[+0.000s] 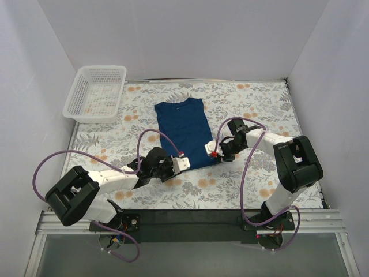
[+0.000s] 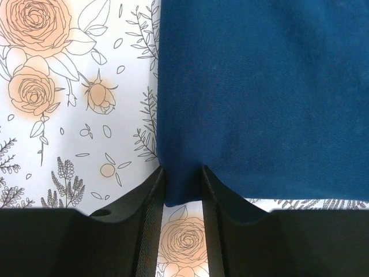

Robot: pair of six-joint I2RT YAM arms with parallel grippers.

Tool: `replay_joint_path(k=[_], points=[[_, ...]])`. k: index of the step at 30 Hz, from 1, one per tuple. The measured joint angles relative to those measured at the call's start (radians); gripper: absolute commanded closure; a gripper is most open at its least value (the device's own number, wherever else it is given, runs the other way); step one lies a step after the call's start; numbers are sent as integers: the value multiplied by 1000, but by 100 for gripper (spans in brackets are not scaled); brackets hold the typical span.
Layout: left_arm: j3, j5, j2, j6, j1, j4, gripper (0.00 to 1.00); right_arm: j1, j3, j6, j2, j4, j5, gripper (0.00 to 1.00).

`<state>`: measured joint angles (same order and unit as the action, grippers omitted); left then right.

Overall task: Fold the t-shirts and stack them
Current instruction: Fold the tshirt

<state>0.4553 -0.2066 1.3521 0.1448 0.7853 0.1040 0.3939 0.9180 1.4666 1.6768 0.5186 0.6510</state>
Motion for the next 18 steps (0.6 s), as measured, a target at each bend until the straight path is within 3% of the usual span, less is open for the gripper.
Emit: replay_joint_path(k=[5, 11, 18], points=[[2, 25, 11, -7, 2, 30, 57, 3, -3, -9, 0, -11, -5, 67], [1, 54, 9, -16, 2, 39, 57, 3, -5, -17, -1, -22, -3, 69], [10, 68, 52, -34, 7, 67, 90, 6, -5, -24, -1, -27, -7, 84]])
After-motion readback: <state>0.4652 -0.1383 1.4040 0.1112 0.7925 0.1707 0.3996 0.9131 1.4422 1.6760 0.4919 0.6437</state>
